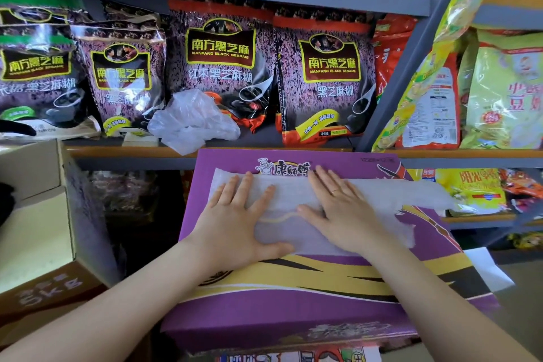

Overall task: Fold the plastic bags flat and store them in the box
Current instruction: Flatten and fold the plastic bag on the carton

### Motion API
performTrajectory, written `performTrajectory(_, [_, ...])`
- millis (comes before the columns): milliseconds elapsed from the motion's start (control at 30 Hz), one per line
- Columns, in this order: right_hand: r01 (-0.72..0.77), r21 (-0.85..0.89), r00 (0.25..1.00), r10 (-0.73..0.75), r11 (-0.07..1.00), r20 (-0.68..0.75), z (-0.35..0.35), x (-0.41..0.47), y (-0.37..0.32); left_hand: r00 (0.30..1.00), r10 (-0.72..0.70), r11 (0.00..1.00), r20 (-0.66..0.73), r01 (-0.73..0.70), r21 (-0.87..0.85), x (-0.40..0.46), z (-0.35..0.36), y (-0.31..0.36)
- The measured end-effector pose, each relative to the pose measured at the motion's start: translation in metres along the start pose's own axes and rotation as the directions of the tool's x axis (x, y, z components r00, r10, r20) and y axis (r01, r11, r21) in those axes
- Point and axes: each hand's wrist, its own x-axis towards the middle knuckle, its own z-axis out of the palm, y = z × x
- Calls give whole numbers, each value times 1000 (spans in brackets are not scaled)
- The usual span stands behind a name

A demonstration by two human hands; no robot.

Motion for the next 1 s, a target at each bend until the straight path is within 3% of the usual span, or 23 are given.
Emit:
performTrajectory(267, [-198,-18,980,198,980,16,-9,-32,93,998,-22,999,60,20,43,-4,-9,7])
performTrajectory(333, [-187,-6,982,187,982,23,-9,-33,102,994,-73,997,77,72,22,-2,-13,18])
performTrajectory(400, [-173,13,985,173,985,11,-9,-33,102,994,-109,994,-2,109,-20,6,-14,37])
performTrajectory(500, [-159,37,987,159,987,-10,-10,-34,100,990,31,998,-136,-38,-47,28,-8,88])
performTrajectory(633, [-125,34,992,125,992,-1,-7,-35,105,983,176,979,-47,-180,-93,57,5,153])
performTrajectory(733, [-84,36,996,84,996,-1,-6,-35,111,985,141,989,-94,-144,-29,68,17,163])
performTrajectory(900, [-104,33,994,105,994,-31,-4,-41,141,995,101,992,-19,-99,72,65,16,161])
performTrajectory(967, [-109,144,993,115,984,-32,-9,-44,157,994,105,993,-26,-103,62,65,15,162])
performTrajectory(1000, [-99,302,993,115,948,-33,-12,-45,164,994,107,993,-26,-105,60,64,15,161])
